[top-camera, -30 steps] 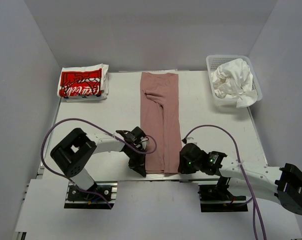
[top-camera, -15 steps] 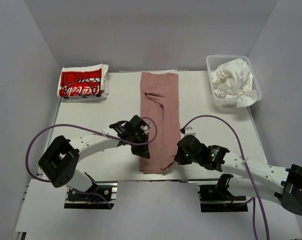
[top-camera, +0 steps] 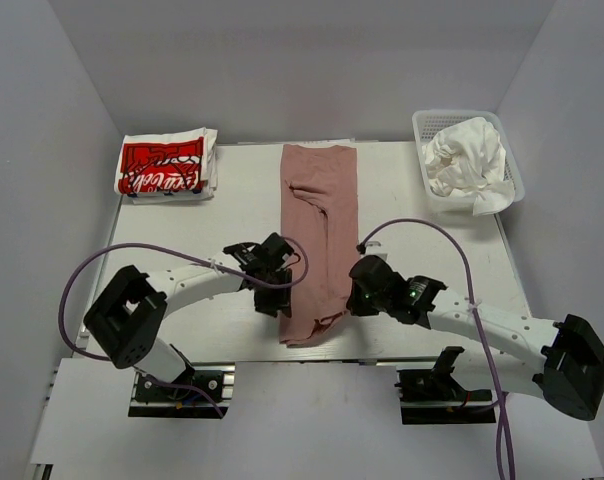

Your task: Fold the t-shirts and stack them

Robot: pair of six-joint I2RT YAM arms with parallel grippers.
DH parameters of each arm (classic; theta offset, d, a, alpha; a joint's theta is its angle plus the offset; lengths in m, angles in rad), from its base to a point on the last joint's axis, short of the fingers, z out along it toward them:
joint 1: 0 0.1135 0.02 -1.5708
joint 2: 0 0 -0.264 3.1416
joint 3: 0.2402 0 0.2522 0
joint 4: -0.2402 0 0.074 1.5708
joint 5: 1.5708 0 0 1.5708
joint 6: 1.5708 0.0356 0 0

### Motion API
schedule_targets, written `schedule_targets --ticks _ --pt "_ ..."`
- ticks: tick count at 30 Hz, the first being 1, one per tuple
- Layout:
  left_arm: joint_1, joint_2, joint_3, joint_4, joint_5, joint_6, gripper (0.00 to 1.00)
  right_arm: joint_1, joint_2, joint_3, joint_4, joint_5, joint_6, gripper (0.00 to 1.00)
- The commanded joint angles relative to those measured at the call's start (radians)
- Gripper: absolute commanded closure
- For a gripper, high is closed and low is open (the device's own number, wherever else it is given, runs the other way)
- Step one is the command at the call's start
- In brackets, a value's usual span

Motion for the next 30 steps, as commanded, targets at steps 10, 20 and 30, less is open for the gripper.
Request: schedule_targets --ticks 10,20,30 --pt "-0.019 -0.033 -0.226 0.107 0.151 -0.09 0.37 -0.005 -0.018 -0.084 0.033 -0.106 -0.009 1.0" --pt "-0.048 0.011 -0.268 0.192 0.192 -0.137 0.9 -0.005 -0.035 -0.102 0.042 -0.09 -0.001 1.0" --pt "-0.027 -0.022 -0.026 0.138 0.07 -0.082 1.0 -0.006 -0.035 -0.021 0.064 0.039 -0.016 1.0"
